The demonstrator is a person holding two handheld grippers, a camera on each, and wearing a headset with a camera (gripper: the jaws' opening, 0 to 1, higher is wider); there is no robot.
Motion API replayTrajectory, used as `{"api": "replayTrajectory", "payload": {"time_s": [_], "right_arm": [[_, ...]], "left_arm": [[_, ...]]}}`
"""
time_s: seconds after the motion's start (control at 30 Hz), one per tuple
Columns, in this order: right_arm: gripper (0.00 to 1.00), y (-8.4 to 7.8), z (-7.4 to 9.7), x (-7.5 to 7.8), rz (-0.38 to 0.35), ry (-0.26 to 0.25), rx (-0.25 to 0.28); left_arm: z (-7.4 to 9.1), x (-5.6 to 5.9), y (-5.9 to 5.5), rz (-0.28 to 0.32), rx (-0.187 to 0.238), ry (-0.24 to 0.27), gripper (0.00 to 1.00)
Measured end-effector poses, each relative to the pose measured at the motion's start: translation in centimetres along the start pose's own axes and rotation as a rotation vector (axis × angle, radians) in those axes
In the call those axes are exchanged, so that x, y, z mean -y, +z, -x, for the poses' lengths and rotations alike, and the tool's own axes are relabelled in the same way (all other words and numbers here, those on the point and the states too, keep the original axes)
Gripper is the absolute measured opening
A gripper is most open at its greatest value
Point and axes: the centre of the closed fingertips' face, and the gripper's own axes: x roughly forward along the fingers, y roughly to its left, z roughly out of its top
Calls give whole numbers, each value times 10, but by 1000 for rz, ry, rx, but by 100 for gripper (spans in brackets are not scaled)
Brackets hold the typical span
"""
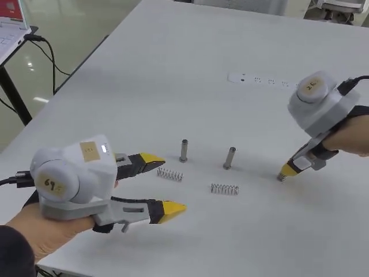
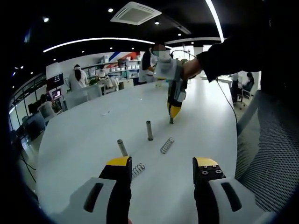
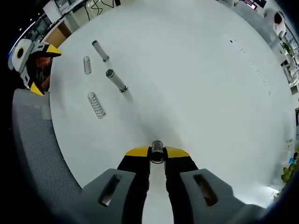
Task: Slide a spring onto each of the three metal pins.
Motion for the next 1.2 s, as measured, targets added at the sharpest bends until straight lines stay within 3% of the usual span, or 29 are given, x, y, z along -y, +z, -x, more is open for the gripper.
{"api": "replayTrajectory", "payload": {"time_s": [0.3, 0.77, 1.2], "right_arm": [[13, 13, -5, -10, 25, 5, 0], [13, 19, -8, -14, 58, 4, -8], [23, 19, -11, -16, 112, 2, -10]], "left_arm": [[1, -1, 1, 0, 3, 1, 51], [3, -3, 1, 1, 6, 8, 51], [6, -4, 2, 0, 6, 12, 51]]}}
